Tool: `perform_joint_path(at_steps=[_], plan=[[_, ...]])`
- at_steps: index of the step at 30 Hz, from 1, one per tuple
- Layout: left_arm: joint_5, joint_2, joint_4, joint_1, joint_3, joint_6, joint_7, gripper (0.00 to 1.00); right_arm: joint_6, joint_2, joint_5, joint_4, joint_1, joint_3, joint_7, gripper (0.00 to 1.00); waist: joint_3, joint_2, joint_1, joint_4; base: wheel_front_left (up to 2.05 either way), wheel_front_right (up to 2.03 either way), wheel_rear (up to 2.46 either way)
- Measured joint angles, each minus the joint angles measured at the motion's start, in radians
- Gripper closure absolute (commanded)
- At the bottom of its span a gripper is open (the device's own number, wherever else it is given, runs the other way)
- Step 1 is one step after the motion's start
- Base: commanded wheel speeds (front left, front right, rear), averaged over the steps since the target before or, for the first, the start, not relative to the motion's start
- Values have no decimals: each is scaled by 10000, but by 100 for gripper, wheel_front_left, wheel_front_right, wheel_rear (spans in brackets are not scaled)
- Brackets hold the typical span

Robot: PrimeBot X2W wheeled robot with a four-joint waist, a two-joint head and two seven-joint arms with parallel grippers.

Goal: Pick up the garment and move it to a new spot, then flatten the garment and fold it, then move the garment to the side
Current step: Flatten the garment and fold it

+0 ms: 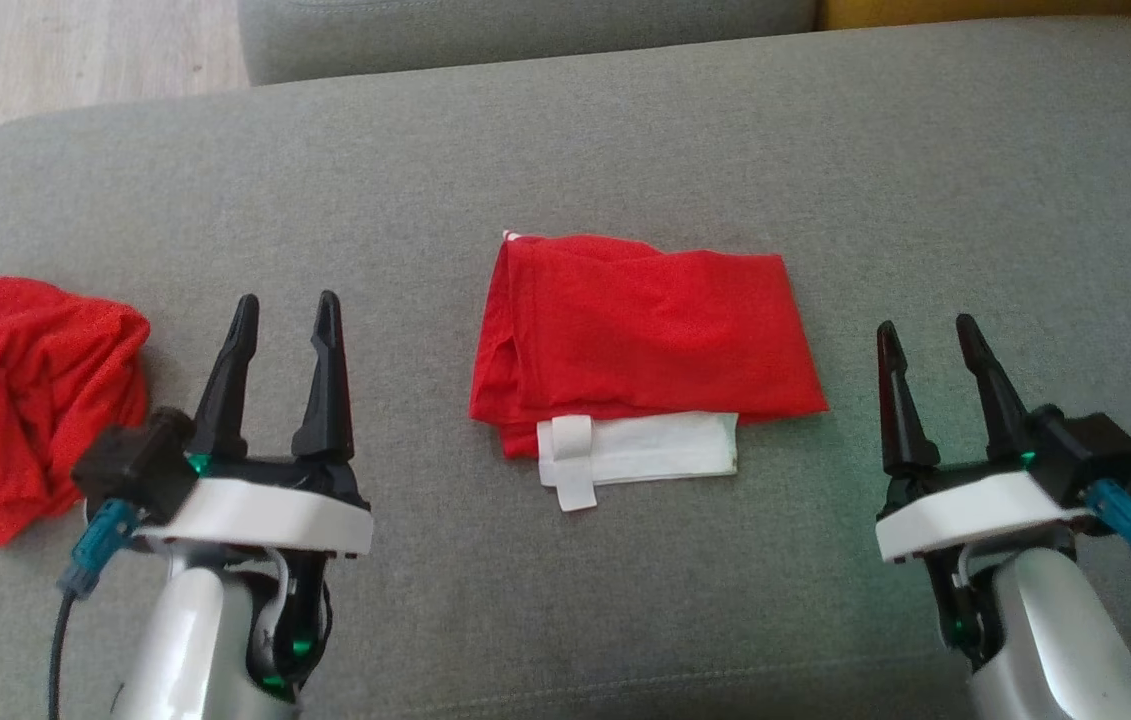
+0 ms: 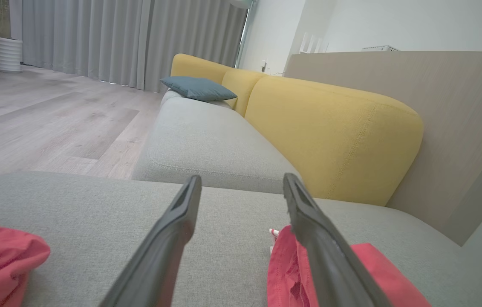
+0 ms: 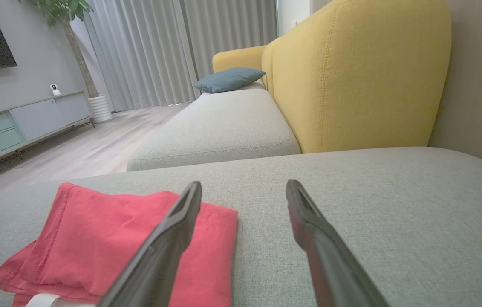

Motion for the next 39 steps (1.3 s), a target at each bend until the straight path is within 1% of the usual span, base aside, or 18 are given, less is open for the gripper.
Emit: perform_joint_path(at_steps=[5,14,15,16,21,25,26,28,33,39], plan=[[0,-2,-54,12,2,0,-2,0,0,56,123,-401,275,-15,0,0,11,0,0,-86,0,0,0],[0,0,-79,22,-169,-12,-2,0,0,65,174,-483,311,-44,0,0,85,0,0,-20,0,0,0],[0,-2,-79,21,-234,-36,-2,0,0,65,173,-489,309,-29,0,13,116,0,0,14,0,0,0],[0,-6,-75,19,-276,-65,0,0,0,65,153,-495,307,25,0,100,152,0,0,61,0,0,0],[-2,0,-48,-26,-370,-67,0,0,0,65,12,-500,158,562,0,100,419,0,0,382,0,0,0],[-59,0,-21,-84,-543,-71,-2,0,0,63,-2,-276,-534,1321,0,100,697,0,0,785,0,0,0],[-59,0,-21,-84,-543,-71,-2,0,0,63,-2,-276,-534,1321,0,100,697,0,0,785,0,0,0],[-77,-2,17,-140,-594,-73,0,0,0,59,-2,-21,-974,1630,0,100,840,0,0,1025,0,0,0],[-184,0,46,-519,-729,-104,-2,0,0,48,0,1206,-1941,1962,0,100,1224,0,0,1722,0,0,0],[-374,-4,65,-655,-924,-96,-2,0,0,23,-159,3055,-3242,1860,0,100,1661,0,0,2540,0,0,0]])
